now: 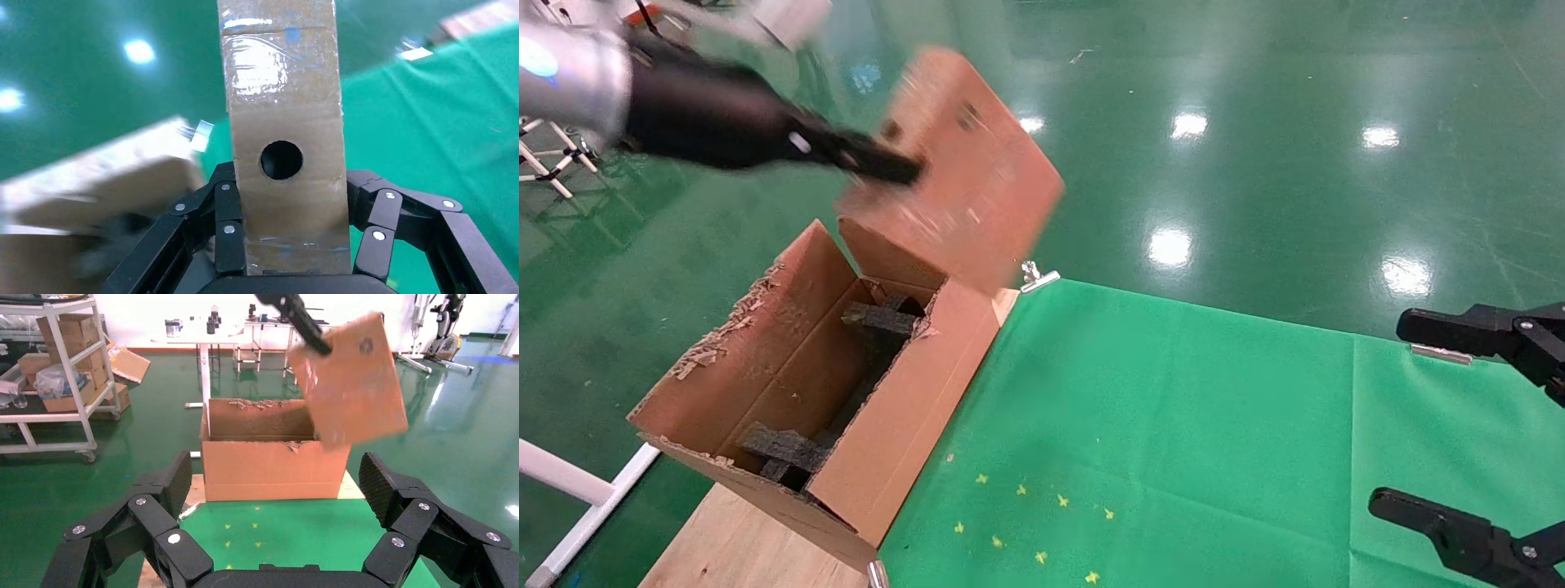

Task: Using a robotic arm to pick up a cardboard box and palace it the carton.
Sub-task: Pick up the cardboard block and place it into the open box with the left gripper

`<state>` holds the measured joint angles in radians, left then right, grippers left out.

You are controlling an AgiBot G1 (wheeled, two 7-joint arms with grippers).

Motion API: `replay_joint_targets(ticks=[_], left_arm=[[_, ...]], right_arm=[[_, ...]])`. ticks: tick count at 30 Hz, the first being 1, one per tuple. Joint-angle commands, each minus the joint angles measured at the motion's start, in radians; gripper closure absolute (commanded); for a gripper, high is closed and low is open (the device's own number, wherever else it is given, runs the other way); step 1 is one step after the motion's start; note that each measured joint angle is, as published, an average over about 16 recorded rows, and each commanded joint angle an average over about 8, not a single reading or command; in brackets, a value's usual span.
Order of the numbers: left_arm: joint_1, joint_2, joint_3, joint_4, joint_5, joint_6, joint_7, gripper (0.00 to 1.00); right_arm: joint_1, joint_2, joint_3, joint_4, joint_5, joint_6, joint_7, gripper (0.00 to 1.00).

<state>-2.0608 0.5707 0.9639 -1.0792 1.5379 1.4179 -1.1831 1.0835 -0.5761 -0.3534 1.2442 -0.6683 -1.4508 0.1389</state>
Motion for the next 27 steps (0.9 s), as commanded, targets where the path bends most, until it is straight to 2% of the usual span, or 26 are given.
replay_joint_targets(ticks=[1,9,20,27], left_arm=[[-0.039,-0.007,-0.012,0.047,0.026,-0.005,0.042,1.00],[-0.090,-0.031,-0.001,0.314,0.111,-0.015,0.237,1.00],[-0.053,-0.026,0.019,0.678,0.139,-0.063,0.531,1.00],[-0.032,-0.002,0.030,0.840,0.153,-0.099,0.663,1.00]], right_arm=[[0.000,0.000,0.000,0.000,0.000,0.000,0.000,0.00],[0.000,0.000,0.000,0.000,0.000,0.000,0.000,0.00],[0.000,0.000,0.000,0.000,0.000,0.000,0.000,0.00],[0.000,0.000,0.000,0.000,0.000,0.000,0.000,0.00]])
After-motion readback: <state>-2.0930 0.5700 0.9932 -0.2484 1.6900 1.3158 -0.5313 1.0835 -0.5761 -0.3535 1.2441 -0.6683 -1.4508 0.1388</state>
